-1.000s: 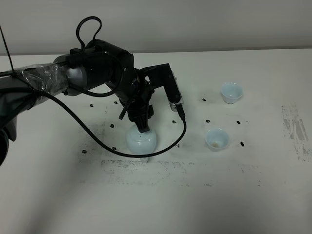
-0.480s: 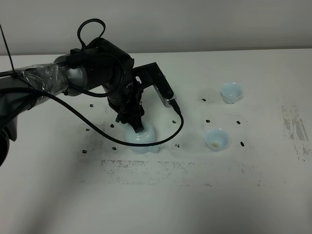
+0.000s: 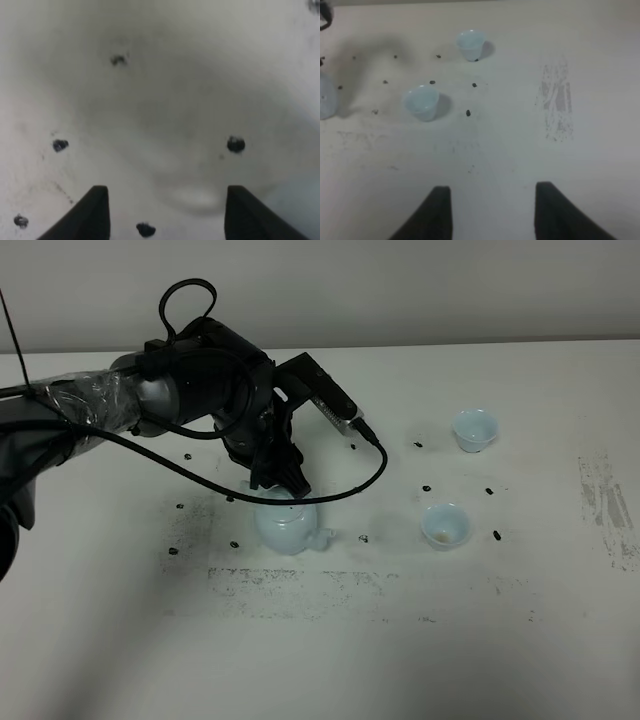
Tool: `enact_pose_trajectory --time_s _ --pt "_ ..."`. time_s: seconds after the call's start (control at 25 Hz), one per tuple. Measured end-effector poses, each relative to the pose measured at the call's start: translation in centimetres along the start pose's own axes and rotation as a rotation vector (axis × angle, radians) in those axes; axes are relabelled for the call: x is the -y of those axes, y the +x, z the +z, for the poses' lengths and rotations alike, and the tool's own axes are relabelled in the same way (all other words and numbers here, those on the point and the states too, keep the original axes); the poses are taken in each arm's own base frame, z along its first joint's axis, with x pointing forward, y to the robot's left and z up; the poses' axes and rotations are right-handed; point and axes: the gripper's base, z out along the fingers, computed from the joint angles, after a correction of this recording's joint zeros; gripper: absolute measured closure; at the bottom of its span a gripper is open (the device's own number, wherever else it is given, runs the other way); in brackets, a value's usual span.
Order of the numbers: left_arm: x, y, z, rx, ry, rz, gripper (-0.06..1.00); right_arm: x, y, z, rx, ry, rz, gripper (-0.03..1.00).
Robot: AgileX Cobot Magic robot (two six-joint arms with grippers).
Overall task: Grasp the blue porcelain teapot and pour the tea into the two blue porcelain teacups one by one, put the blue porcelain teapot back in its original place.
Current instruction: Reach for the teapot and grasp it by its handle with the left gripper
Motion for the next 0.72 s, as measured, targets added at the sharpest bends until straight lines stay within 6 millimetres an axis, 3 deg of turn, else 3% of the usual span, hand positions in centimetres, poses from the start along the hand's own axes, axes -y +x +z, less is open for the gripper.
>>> enact_pose_trajectory --time_s 0.32,0.72 --pt "-1.3 1.5 0.1 -0.118 -0.048 -0.038 0.42 0.0 0.0 0.0 0.0 0.0 0.0 0.56" --pt "-0.9 2.5 -0.1 -0.232 -0.007 -0.068 0.42 0.0 0.0 0.0 0.0 0.0 0.0 0.56"
